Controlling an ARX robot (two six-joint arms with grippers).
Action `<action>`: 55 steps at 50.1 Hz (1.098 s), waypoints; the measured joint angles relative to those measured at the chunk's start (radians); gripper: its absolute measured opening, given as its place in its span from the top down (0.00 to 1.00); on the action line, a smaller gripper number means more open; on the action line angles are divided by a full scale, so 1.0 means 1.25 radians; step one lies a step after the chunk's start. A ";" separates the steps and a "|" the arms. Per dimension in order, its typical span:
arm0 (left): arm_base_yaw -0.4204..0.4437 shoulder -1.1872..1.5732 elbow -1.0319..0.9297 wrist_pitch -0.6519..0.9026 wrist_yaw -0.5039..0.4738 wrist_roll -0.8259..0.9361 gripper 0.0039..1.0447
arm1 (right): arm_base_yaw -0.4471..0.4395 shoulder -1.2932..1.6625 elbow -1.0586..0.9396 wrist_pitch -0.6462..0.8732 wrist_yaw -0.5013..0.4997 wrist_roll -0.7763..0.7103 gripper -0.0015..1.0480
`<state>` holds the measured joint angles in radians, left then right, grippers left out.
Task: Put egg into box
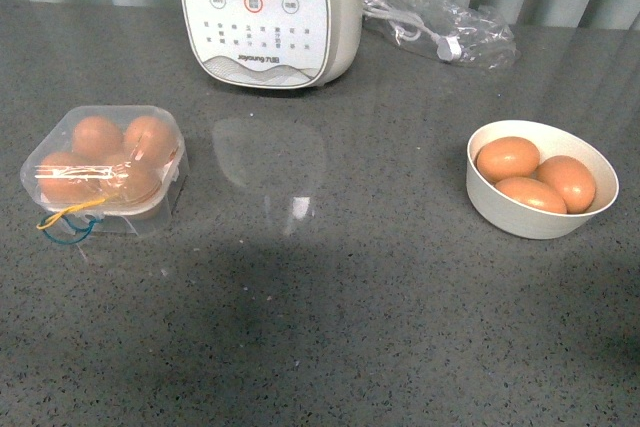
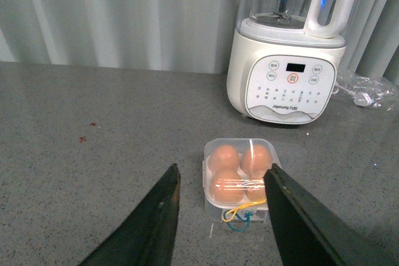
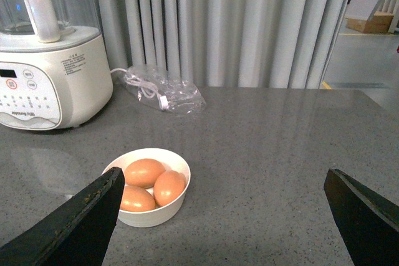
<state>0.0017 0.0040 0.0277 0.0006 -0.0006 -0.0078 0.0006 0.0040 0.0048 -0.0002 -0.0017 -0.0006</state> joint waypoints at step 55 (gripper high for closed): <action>0.000 0.000 0.000 0.000 0.000 0.002 0.06 | 0.000 0.000 0.000 0.000 0.000 0.000 0.07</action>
<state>0.0017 0.0036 0.0277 0.0006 -0.0006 -0.0051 0.0006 0.0040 0.0048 0.0002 -0.0017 -0.0006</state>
